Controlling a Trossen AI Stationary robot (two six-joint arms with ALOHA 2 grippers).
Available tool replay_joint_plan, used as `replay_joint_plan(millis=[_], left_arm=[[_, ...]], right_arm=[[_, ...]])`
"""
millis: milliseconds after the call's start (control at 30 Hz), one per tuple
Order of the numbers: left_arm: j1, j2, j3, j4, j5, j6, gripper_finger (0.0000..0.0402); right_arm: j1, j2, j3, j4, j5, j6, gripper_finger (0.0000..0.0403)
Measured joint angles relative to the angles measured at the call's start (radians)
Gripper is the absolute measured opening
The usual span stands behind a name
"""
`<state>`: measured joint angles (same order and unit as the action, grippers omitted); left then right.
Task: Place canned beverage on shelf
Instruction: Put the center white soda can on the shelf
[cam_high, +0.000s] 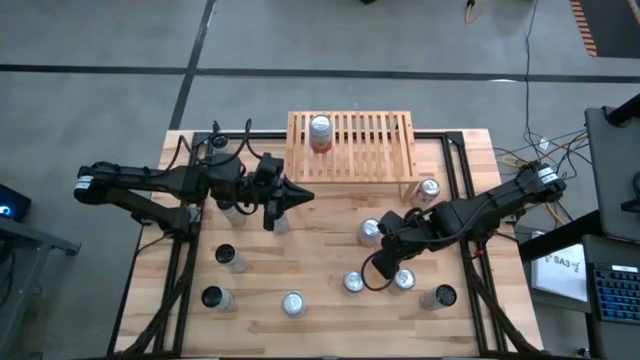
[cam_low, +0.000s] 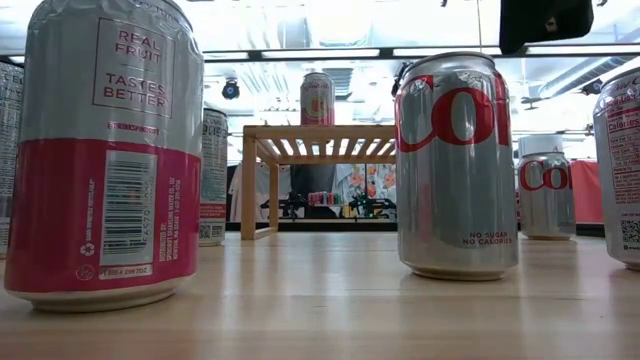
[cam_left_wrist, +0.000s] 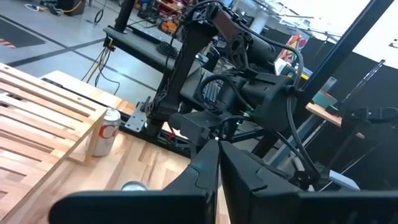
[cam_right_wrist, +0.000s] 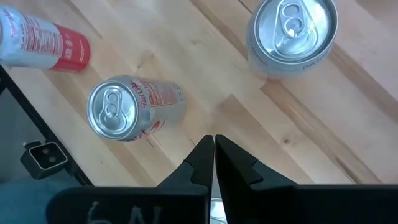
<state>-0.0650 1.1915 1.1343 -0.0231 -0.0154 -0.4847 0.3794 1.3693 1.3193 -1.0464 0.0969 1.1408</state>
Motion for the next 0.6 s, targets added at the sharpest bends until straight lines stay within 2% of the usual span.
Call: replay_joint_plan(millis=[467, 600], left_arm=[[-0.004, 0.0, 0.0, -0.035, 0.0, 0.004, 0.0], [-0.004, 0.001, 0.0, -0.048, 0.0, 0.004, 0.0]], right_arm=[[0.0, 0.0, 0.0, 0.019, 0.0, 0.047, 0.0012], [0.0, 0.0, 0.0, 0.083, 0.0, -0.054, 0.0028]])
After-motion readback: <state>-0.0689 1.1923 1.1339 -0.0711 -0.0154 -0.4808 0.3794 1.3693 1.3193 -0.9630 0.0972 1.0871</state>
